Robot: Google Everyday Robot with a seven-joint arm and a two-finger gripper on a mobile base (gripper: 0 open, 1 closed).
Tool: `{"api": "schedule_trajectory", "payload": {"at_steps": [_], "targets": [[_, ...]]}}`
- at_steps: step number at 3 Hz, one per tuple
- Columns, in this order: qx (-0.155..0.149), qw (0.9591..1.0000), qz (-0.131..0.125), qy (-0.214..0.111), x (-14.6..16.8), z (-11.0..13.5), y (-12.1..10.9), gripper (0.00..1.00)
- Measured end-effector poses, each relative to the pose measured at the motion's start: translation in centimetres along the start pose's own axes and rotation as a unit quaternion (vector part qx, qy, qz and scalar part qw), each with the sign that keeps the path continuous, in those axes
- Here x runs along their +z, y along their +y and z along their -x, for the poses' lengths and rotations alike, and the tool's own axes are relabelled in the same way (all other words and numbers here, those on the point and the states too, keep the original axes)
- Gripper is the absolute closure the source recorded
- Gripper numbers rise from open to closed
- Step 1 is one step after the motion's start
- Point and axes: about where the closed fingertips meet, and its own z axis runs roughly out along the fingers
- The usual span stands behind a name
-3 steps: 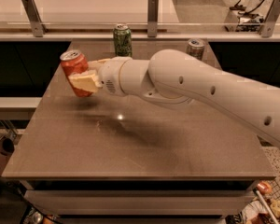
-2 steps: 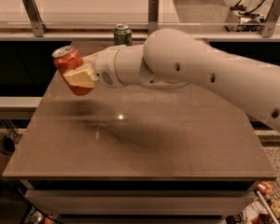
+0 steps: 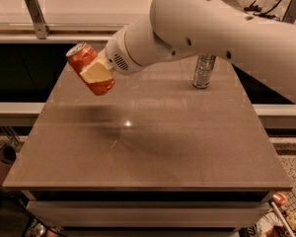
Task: Knock coke can over
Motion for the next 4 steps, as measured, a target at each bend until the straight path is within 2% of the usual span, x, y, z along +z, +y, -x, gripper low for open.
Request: {"api": "schedule_trajectory", "payload": {"at_steps": [1, 2, 3, 4], "targets": [[0.02, 0.998, -0.009, 0.058, -0.5, -1.9, -0.9, 1.0], [0.038, 0.9927, -0.016, 0.114, -0.6, -4.2, -0.9, 1.0], [0.043, 0.9838, -0.013, 0.173, -0.2, -6.1, -0.4, 1.0], [0.029, 0.9699, 0.013, 0.242, 1.3, -7.5, 0.6, 1.0]]}}
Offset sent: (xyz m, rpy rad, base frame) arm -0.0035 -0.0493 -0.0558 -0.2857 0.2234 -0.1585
